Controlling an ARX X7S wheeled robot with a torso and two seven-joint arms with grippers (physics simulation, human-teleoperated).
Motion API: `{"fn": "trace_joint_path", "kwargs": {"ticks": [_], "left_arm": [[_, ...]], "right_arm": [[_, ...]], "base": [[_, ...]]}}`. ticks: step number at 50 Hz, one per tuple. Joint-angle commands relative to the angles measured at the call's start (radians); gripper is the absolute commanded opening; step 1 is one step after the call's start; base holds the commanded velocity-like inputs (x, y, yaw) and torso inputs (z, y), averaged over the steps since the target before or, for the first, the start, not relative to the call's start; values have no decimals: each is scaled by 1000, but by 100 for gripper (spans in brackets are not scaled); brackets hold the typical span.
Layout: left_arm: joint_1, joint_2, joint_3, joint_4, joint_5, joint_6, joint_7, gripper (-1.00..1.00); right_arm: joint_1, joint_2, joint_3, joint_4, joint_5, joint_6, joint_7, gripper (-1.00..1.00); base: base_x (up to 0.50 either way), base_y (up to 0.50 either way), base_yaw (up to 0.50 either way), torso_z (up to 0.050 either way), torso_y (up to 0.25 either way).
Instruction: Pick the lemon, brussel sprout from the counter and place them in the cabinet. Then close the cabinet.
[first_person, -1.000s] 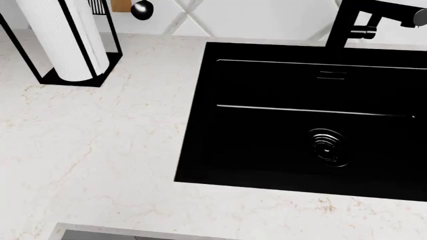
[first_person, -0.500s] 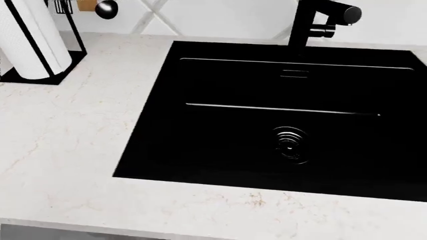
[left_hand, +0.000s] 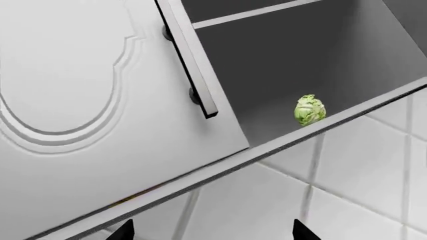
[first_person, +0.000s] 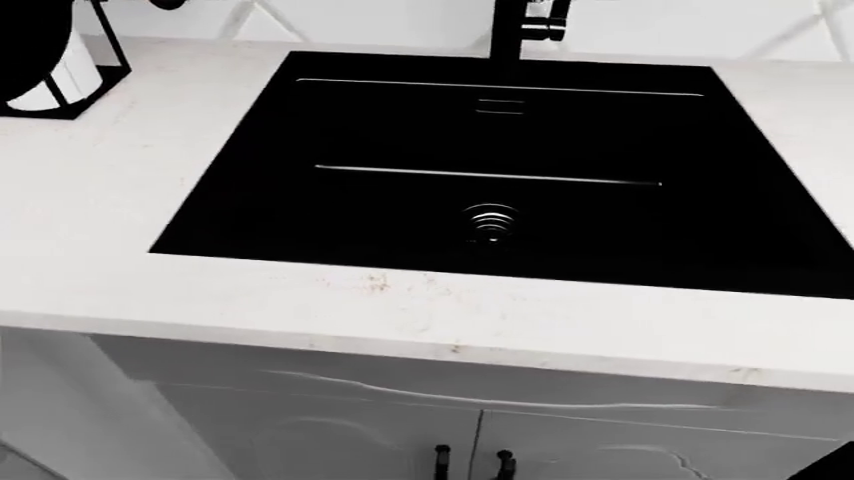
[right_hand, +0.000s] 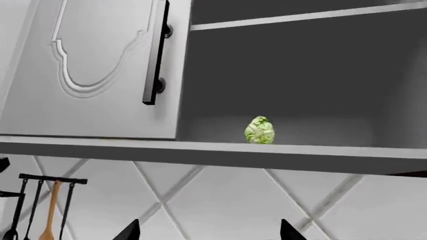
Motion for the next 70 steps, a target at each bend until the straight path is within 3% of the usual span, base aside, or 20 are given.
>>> {"fn": "trace_joint_path", "kwargs": {"ticks": [1, 12, 22, 41, 70], "left_arm": [[67, -16, 5, 45, 31, 43, -26, 100], [252, -94, -25, 151, 58, 142, -66, 100], [432, -179, -100, 229, 40, 245, -91, 100], [587, -272, -118, 318, 87, 307, -112, 100], [559, -280, -123, 331, 46, 263, -130, 100]], "right_arm": [[133, -39, -121, 34, -18, 20, 37, 100], [195, -98, -179, 37, -47, 27, 53, 100], [24, -136, -72, -25, -85, -71, 27, 100], [-118, -187, -29, -78, -158, -116, 19, 100], [-324, -306, -3, -125, -256, -192, -52, 100]], "base": [[44, -498, 0, 0, 0], [7, -85, 0, 0, 0], [0, 0, 0, 0, 0], [-304, -170, 0, 0, 0], [-277, -337, 0, 0, -1]]}}
